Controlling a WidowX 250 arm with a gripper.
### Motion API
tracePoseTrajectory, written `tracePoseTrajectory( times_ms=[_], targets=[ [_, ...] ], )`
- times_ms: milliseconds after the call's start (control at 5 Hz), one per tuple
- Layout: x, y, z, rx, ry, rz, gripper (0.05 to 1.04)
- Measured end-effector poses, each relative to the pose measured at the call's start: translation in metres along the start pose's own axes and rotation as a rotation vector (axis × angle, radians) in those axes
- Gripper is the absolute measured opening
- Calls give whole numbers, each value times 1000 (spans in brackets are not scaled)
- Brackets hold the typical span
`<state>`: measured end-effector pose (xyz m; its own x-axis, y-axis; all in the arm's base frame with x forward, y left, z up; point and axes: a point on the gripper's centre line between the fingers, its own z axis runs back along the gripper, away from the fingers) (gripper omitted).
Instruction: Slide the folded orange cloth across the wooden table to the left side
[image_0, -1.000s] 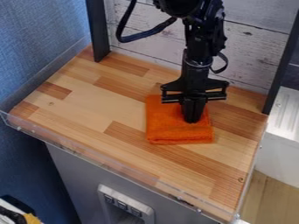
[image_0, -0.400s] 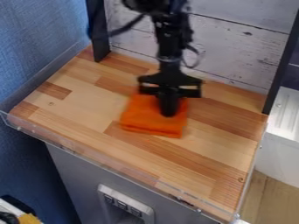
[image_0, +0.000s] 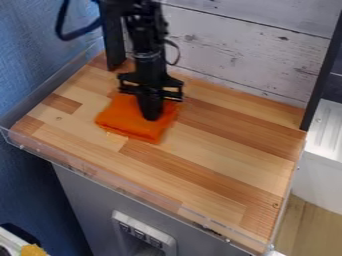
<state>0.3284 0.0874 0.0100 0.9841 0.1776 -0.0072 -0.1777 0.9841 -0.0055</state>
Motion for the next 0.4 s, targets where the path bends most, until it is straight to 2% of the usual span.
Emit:
tracePoseTrajectory(
  times_ms=[400],
  targets=[
    [-2, 35, -1, -3, -1, -121, 59]
  ],
)
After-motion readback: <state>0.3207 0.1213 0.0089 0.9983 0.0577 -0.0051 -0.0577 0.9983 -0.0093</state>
